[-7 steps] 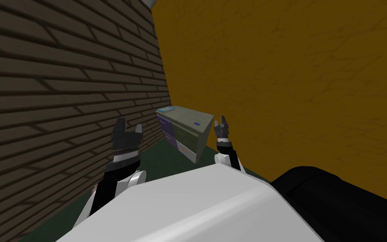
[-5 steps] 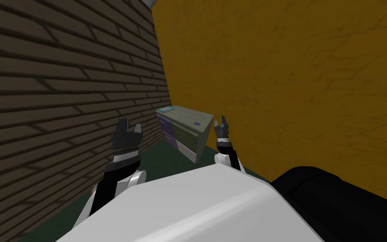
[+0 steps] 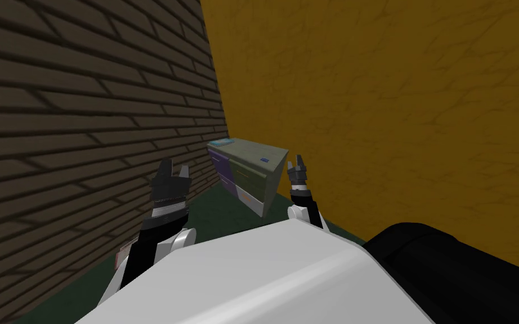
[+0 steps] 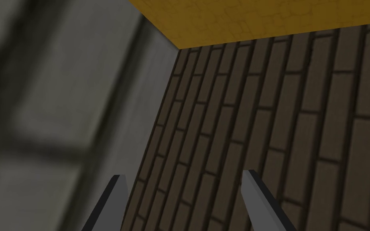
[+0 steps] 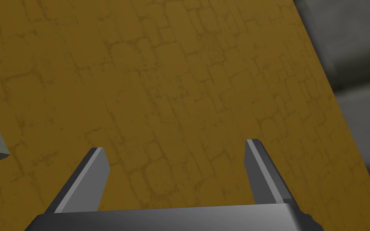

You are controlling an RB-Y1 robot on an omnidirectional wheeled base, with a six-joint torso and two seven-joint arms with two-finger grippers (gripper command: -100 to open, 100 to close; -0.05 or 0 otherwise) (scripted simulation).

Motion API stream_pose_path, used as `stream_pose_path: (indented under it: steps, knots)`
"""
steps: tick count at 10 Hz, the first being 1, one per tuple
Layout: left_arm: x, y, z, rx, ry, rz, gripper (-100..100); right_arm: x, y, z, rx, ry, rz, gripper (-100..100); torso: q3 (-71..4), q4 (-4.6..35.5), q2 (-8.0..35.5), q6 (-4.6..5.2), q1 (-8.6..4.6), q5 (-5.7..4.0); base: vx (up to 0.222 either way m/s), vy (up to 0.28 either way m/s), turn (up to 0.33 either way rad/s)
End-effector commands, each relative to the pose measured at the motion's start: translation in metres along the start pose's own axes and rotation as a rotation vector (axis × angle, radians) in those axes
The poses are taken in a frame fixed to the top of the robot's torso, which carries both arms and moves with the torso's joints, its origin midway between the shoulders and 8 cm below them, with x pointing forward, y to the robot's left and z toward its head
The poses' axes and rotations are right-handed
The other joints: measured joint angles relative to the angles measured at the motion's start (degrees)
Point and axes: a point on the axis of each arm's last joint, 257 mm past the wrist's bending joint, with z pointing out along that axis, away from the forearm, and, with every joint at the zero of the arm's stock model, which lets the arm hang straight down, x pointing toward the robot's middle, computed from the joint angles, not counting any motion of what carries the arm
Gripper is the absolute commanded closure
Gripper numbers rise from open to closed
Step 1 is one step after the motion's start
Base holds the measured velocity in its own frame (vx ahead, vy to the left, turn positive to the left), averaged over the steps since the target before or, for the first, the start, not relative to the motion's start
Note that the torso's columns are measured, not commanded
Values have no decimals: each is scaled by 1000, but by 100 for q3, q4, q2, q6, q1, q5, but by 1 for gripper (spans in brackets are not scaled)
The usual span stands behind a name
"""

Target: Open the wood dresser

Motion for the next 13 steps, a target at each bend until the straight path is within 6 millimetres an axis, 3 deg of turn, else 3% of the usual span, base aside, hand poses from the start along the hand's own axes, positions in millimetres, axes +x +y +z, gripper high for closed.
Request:
stream_pose_path:
  steps: [1,2,3,5,13]
  knots:
    - [0,0,0,0,0,0,0,0,0,0,0,0,0,0,-846,423,423,0,0,0,0,0,0]
    - [0,0,0,0,0,0,0,0,0,0,0,0,0,0,-1691,846,846,0,0,0,0,0,0]
    - [0,0,0,0,0,0,0,6,-4,0,10,35,-26,-100,-2538,1269,1269,0,0,0,9,14,-13]
    - [0,0,0,-1,0,0,0,15,-14,0,31,90,-76,-100,-3046,1513,1512,0,7,2,12,37,-24]
    - [0,0,0,-1,0,0,0,48,-87,-3,162,280,-369,-100,-3077,1537,1534,0,-12,-3,17,98,-44]
